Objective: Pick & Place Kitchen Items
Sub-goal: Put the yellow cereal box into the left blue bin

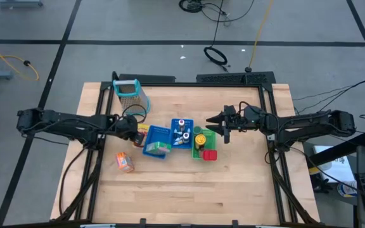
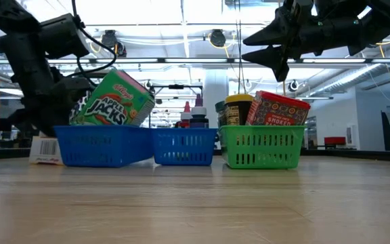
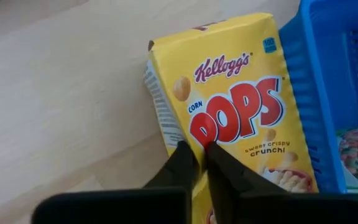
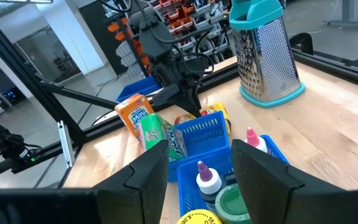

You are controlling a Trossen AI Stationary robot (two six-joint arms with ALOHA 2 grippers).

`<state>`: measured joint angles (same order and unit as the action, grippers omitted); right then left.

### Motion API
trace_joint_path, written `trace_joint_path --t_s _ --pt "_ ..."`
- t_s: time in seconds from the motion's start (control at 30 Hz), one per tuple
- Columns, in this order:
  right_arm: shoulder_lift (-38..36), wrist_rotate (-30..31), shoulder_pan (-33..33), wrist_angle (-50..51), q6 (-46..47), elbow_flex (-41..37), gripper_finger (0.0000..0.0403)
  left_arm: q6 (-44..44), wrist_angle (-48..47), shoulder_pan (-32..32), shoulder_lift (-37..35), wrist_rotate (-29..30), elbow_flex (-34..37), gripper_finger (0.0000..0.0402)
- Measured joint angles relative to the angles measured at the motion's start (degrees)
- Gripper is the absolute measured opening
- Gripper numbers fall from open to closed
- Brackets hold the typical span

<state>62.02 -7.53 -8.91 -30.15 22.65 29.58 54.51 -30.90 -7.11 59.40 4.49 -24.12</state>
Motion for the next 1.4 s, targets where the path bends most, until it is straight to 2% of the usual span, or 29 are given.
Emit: trace_joint_path --t_s 0.3,0.47,0.7,0.9,1.07,1.23,1.3,1.4 --pt "0.0 0.0 0.0 0.0 0.0 0.0 0.0169 -0.7 0.8 0.0 -1.3 -0.3 0.1 0.0003" --pt "0.0 0.0 0.0 0.1 0.0 0.0 0.0169 -1.9 -4.8 0.1 -3.6 -0.3 -2.8 0.0001" --pt "0.0 0.0 0.0 0.1 0.0 0.0 0.0169 -2.6 -19.8 0.6 -4.7 6.3 -12.5 0.0" --pt "0.0 0.0 0.0 0.1 0.0 0.0 0.0169 -3.8 -27.5 2.9 -4.7 14.0 -21.1 0.0" --pt "0.0 0.2 0.0 -2.0 2.0 0.0 0.0169 -8.3 -25.0 6.6 -4.7 21.5 -25.6 0.0" --pt "0.0 2.3 0.4 -6.8 3.6 0.0 0.0169 -14.7 -17.2 10.4 -4.7 27.9 -27.3 0.0" --pt "0.8 4.4 1.0 -8.9 3.6 0.0 0.0169 -17.6 -12.7 11.7 -4.7 30.1 -27.4 0.0" --pt "2.9 4.6 2.0 -13.2 3.7 0.0 0.0169 -22.8 -5.4 13.4 -4.6 33.2 -27.4 0.0"
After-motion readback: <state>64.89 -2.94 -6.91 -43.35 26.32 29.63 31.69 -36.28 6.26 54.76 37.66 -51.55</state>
